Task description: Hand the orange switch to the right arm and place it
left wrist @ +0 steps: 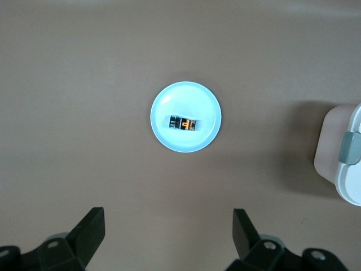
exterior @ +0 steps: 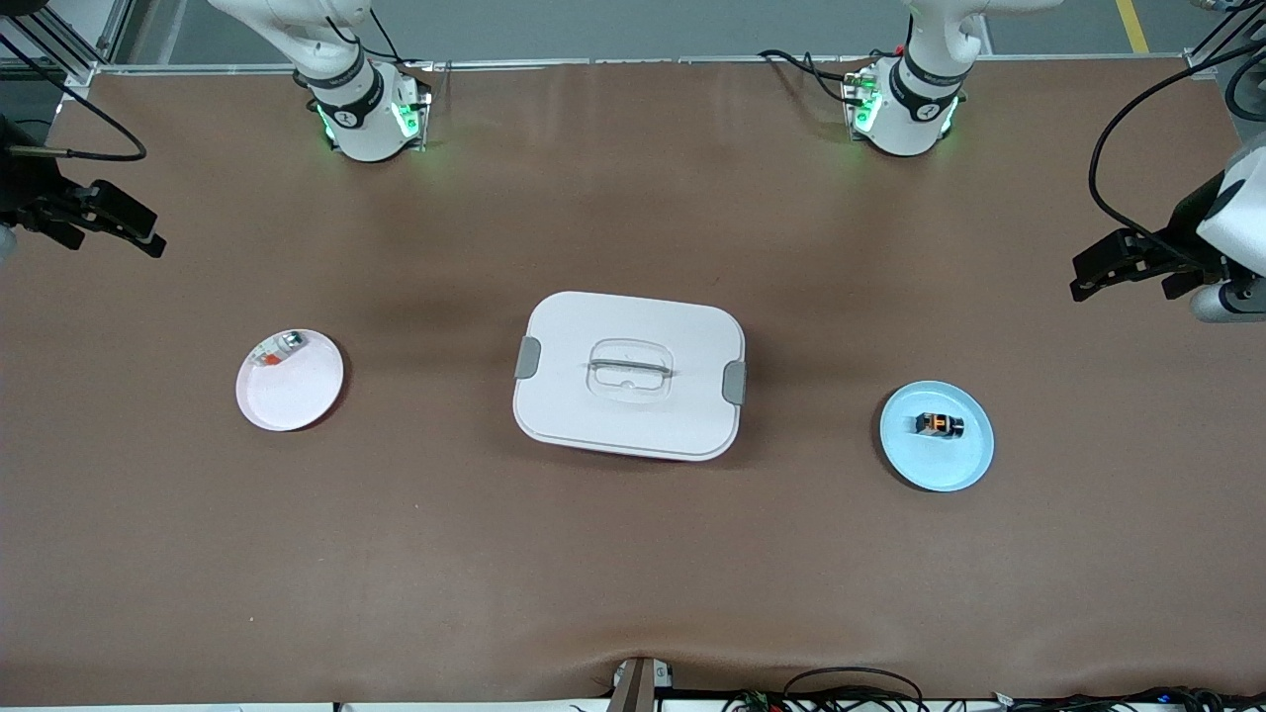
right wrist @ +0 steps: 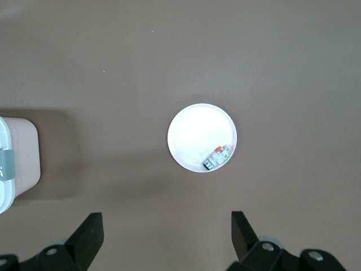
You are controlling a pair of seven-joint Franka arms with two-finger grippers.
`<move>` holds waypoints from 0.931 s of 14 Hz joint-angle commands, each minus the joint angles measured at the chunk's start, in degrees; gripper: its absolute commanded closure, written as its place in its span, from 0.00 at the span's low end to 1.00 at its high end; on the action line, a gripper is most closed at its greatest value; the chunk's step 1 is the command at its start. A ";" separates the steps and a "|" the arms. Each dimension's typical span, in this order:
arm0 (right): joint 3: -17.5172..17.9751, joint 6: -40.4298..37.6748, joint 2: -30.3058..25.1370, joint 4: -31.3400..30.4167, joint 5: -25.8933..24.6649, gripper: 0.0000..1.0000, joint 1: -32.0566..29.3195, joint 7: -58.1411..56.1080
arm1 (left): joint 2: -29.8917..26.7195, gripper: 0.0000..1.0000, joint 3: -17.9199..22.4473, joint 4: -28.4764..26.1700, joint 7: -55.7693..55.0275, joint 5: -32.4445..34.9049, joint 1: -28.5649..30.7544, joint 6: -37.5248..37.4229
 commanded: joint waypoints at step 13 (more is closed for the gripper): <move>0.15 -0.66 -0.35 0.78 0.37 0.00 -0.08 0.45 | -0.28 0.00 0.11 0.01 0.38 -0.90 -0.12 -0.81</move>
